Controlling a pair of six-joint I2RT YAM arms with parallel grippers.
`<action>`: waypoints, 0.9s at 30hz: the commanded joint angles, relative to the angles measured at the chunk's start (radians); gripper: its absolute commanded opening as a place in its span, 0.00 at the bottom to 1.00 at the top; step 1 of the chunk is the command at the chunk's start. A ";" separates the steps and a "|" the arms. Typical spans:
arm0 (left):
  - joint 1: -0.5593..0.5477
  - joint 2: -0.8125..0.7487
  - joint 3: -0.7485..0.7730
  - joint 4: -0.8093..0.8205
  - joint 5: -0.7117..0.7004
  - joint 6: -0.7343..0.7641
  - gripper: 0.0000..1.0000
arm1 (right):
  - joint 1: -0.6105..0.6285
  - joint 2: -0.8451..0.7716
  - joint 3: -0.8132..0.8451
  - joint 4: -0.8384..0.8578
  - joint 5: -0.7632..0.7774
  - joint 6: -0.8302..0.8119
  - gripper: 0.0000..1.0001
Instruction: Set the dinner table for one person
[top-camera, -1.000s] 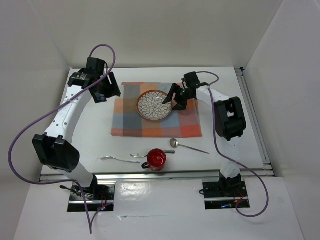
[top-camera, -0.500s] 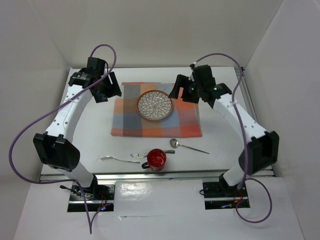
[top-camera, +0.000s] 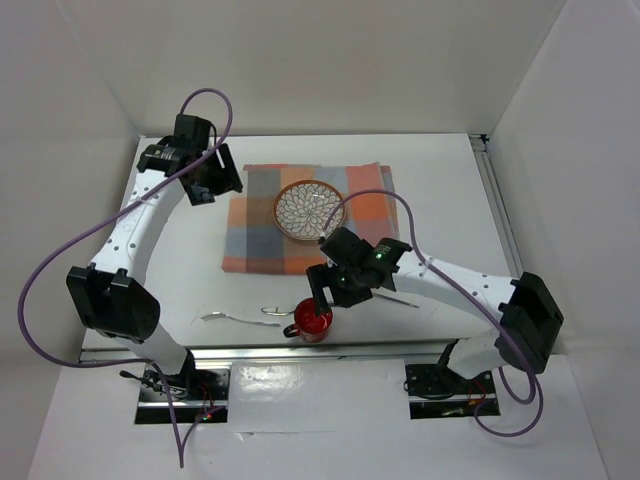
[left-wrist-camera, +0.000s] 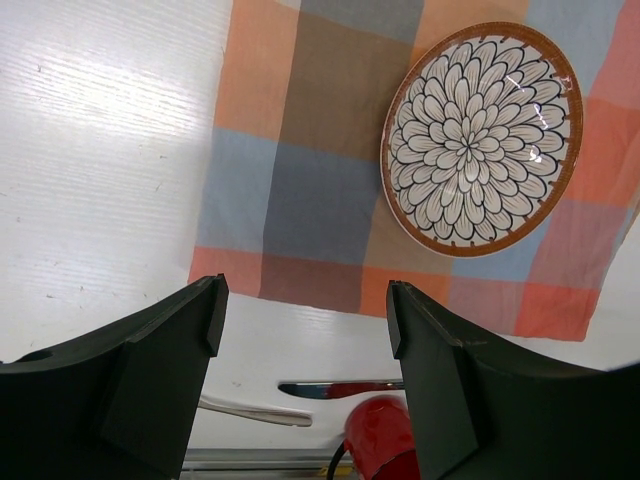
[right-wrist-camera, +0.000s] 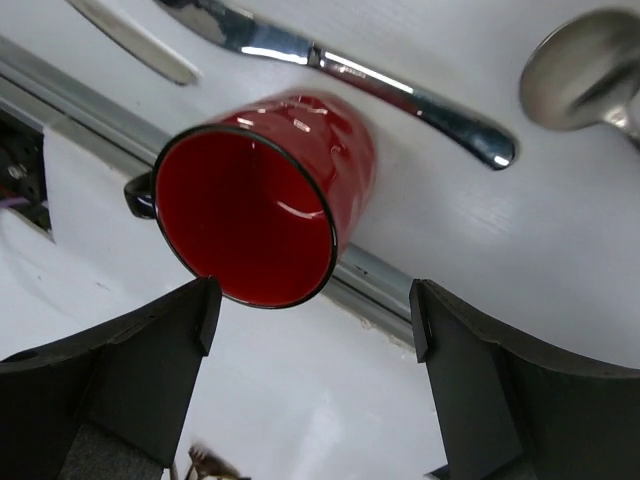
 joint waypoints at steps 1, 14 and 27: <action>0.004 -0.029 -0.010 0.026 -0.016 -0.004 0.82 | 0.034 0.011 -0.014 0.035 -0.010 0.039 0.88; 0.004 -0.038 -0.038 0.036 -0.016 -0.004 0.82 | 0.035 0.098 -0.076 0.158 0.007 0.068 0.48; 0.004 -0.029 -0.028 0.036 -0.006 0.005 0.82 | -0.030 0.108 0.240 -0.095 0.221 -0.081 0.00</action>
